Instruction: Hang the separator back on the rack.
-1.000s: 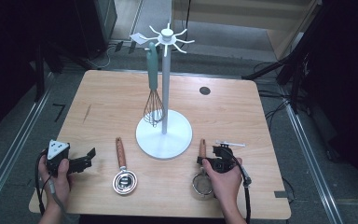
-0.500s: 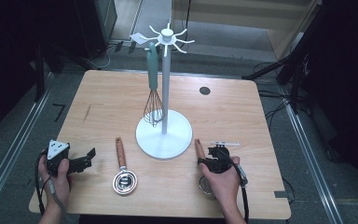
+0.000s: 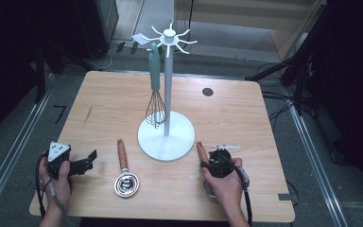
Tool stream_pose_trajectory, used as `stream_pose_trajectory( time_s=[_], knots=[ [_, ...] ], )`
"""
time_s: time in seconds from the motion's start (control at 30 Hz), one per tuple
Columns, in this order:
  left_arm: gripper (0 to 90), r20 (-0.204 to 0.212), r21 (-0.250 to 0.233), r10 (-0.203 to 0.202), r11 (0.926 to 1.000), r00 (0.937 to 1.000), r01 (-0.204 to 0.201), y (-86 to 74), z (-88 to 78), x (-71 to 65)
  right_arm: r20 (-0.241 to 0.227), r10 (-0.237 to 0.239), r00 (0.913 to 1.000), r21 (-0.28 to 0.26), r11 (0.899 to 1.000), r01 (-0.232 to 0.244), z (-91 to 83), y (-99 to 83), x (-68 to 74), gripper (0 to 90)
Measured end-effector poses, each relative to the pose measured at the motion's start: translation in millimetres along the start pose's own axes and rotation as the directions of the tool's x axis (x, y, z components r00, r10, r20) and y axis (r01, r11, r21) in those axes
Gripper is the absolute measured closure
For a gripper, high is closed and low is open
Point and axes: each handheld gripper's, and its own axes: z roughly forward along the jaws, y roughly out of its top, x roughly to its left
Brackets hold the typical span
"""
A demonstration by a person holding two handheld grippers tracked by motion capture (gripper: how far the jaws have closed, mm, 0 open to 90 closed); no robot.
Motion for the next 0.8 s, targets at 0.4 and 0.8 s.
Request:
stream_pose_trajectory(
  time_s=[0.4, 0.8],
  knots=[
    [0.0, -0.004, 0.001, 0.002, 1.0000, 1.0000, -0.002, 0.0, 0.2, -0.6, 0.102, -0.077, 0.9918, -0.008, 0.997, 0.079, 2.6, 0.2, 6.1, 65.5],
    [0.0, -0.001, 0.004, 0.004, 1.0000, 1.0000, -0.004, 0.1, 0.3, -0.5, 0.142, -0.143, 0.9795, -0.025, 0.989, 0.148, 4.9, -1.7, 11.2, 70.3]
  ],
)
